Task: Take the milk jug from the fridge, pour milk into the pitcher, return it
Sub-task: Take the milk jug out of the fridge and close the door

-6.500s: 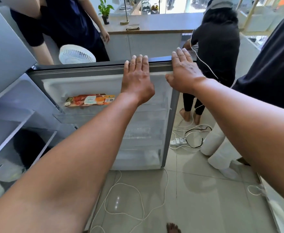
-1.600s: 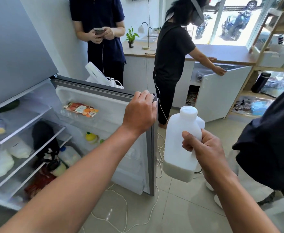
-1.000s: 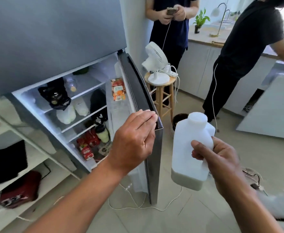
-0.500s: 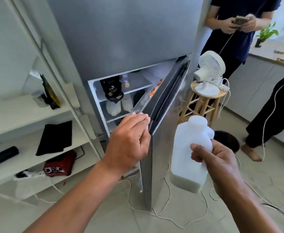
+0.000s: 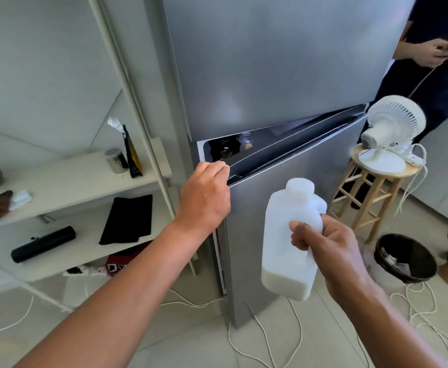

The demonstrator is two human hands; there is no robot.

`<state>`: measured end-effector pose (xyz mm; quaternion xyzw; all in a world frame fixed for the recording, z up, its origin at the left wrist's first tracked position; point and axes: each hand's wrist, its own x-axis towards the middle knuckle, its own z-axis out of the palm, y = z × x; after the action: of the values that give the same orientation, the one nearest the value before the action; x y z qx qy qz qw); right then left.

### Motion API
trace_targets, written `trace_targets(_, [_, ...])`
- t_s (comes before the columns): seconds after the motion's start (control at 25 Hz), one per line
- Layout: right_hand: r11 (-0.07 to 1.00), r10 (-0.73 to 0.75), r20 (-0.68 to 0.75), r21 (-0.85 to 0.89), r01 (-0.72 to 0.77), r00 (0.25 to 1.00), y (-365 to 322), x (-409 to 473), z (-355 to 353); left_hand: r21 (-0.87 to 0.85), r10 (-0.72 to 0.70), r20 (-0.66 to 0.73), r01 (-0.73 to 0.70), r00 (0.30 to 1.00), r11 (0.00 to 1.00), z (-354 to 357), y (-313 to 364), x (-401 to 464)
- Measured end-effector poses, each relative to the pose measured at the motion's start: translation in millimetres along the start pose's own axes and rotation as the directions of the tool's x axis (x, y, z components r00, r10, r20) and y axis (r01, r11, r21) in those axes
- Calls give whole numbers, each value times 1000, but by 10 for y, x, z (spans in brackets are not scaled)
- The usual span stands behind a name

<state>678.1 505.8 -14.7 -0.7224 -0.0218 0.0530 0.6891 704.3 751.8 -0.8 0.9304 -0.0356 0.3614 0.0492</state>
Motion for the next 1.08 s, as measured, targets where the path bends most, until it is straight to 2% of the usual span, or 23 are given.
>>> trace_targets(0.12, [1000,3,35,-4,-3,999,-54,146,166,84,34,33,-36,999,996,145,-151,-18])
trace_targets(0.24, [1000,2,53,-27,0,999,-89,279,305,194,64,133,-89,989,977,281,-283,-94])
trace_targets(0.44, [996,-38,72,-77,44,997,-150,476,355,245,-69,255,4,965,970,386,-391,-44])
trace_targets(0.68, [991,-76,92,-104,86,993,-272,606,376,182,-189,469,114,863,977,276,-487,282])
trace_targets(0.88, [992,-73,114,-96,84,991,-271,593,388,114,-218,519,185,827,976,165,-459,312])
trace_targets(1.0, [995,-62,127,-71,71,990,-197,566,355,-62,-309,439,372,844,926,231,-316,145])
trace_targets(1.08, [996,-69,138,-44,75,988,-127,527,317,-257,-398,460,548,794,796,353,-95,-190])
